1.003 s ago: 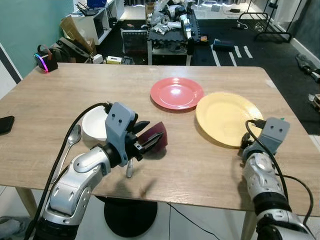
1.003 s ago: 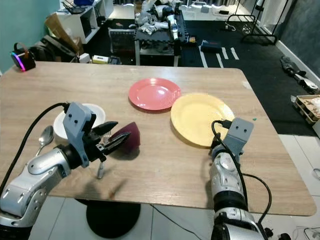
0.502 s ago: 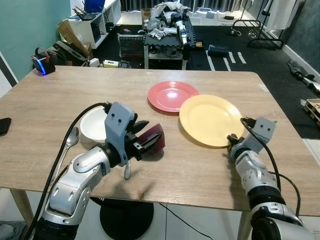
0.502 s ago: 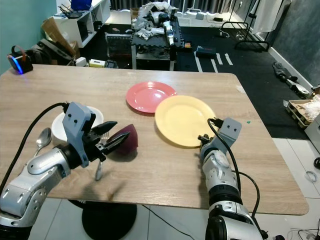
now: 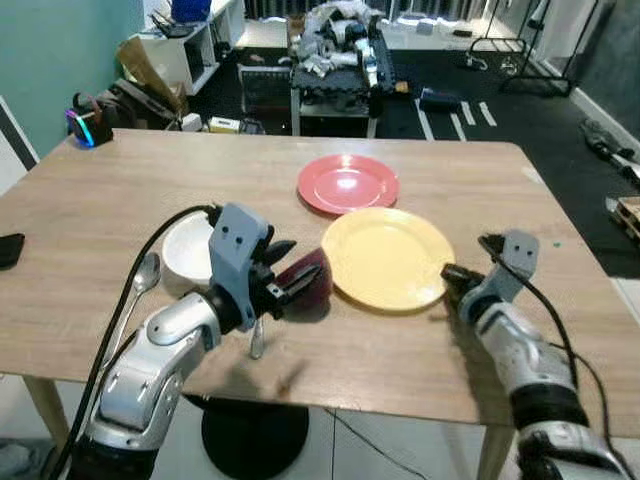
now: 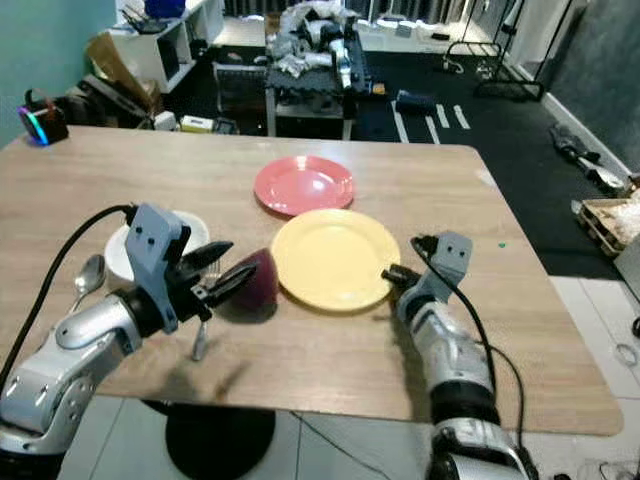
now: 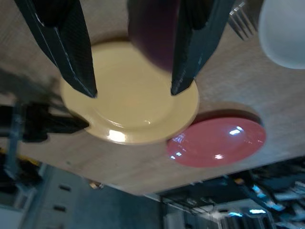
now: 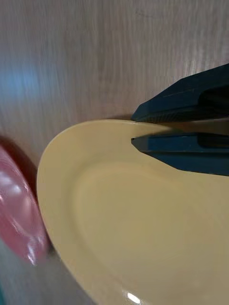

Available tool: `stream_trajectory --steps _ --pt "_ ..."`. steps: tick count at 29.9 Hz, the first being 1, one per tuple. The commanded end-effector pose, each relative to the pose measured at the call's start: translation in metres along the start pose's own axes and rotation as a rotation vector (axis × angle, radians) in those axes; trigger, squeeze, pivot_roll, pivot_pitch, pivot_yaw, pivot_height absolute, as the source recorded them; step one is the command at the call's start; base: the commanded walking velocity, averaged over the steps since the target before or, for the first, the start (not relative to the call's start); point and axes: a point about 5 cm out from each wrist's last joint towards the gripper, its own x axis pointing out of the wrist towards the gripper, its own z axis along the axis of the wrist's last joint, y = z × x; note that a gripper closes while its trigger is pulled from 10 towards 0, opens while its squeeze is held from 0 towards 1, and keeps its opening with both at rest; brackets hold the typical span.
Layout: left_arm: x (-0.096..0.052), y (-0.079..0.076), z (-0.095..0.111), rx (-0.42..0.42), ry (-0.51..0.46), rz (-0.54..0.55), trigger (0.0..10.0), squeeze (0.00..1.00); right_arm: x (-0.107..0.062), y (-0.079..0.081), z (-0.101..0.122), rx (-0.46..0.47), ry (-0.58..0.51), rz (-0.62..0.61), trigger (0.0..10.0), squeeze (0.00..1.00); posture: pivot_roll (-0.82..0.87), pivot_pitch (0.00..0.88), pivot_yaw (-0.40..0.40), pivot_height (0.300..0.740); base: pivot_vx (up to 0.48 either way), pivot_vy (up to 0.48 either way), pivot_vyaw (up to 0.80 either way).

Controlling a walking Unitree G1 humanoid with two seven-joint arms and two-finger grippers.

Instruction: Setting the table

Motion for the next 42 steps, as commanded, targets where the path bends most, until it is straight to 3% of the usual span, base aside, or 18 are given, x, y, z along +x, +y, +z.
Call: stream_trajectory --steps 1,4,7,11,14,18,19,20,21,25,34,37,40,42 --pt "0.0 0.001 -0.003 -0.008 0.018 0.003 10.0 0.0 -0.004 0.002 -0.02 -0.044 0.103 0.036 0.0 0.01 -0.02 0.023 0.09 0.74 0.0 0.0 0.0" --pt "0.001 0.001 -0.003 -0.01 0.017 -0.001 10.0 0.0 -0.014 0.01 -0.023 -0.121 0.141 0.131 0.0 0.01 -0.03 0.023 0.092 0.74 0.0 0.0 0.0" --pt "0.003 0.0 -0.003 -0.012 0.014 -0.005 10.0 0.0 -0.016 0.016 -0.025 -0.139 0.152 0.169 0.0 0.01 -0.04 0.023 0.093 0.74 0.0 0.0 0.0" --pt "0.004 -0.001 -0.002 -0.012 0.012 -0.013 10.0 0.0 -0.019 0.029 -0.028 -0.127 0.166 0.228 0.0 0.02 -0.04 0.022 0.093 0.74 0.0 0.0 0.0" --pt "0.007 -0.004 -0.004 -0.006 0.019 -0.034 10.0 0.0 -0.023 0.048 -0.033 -0.09 0.184 0.29 0.0 0.01 -0.03 0.02 0.093 0.74 0.0 0.0 0.0" --pt "0.011 -0.005 -0.011 0.028 0.057 -0.041 10.0 0.0 -0.023 0.059 -0.039 -0.05 0.189 0.292 0.0 0.0 -0.03 0.018 0.095 0.74 0.0 0.0 0.0" --pt "0.013 -0.006 -0.014 0.034 0.066 -0.039 10.0 0.0 -0.022 0.062 -0.04 -0.032 0.175 0.275 9.3 0.0 -0.03 0.018 0.097 0.74 0.0 0.0 0.0" --pt "0.013 -0.006 -0.014 0.034 0.066 -0.039 10.0 0.0 -0.022 0.062 -0.04 -0.032 0.175 0.275 9.3 0.0 -0.03 0.018 0.097 0.74 0.0 0.0 0.0" --pt "0.015 -0.006 -0.017 0.035 0.073 -0.041 10.0 0.0 -0.02 0.061 -0.037 0.004 0.121 0.217 10.0 0.0 -0.04 0.018 0.098 0.74 0.0 0.0 0.0" --pt "0.017 -0.008 -0.018 0.035 0.077 -0.048 10.0 0.0 -0.019 0.06 -0.029 0.04 0.068 0.172 10.0 0.0 -0.04 0.018 0.101 0.74 0.0 0.0 0.0" --pt "0.015 -0.008 -0.024 0.02 0.092 -0.037 10.0 0.0 -0.019 0.056 -0.028 0.021 0.081 0.154 10.0 0.0 -0.04 0.019 0.098 0.74 0.0 0.0 0.0" --pt "0.016 -0.005 -0.024 -0.013 0.085 -0.008 10.0 0.0 -0.018 0.05 -0.023 0.012 0.033 0.099 10.0 0.0 -0.03 0.02 0.093 0.74 0.0 0.0 0.0" --pt "0.016 -0.013 -0.022 -0.017 0.093 -0.076 10.0 0.0 -0.019 0.038 -0.012 -0.028 -0.026 0.043 10.0 0.0 -0.03 0.016 0.092 0.74 0.0 0.0 0.0" --pt "0.01 -0.028 -0.022 -0.006 0.113 -0.215 10.0 0.0 -0.021 0.031 -0.009 -0.052 -0.034 0.041 10.0 0.0 -0.04 0.015 0.095 0.74 0.0 0.0 0.0"
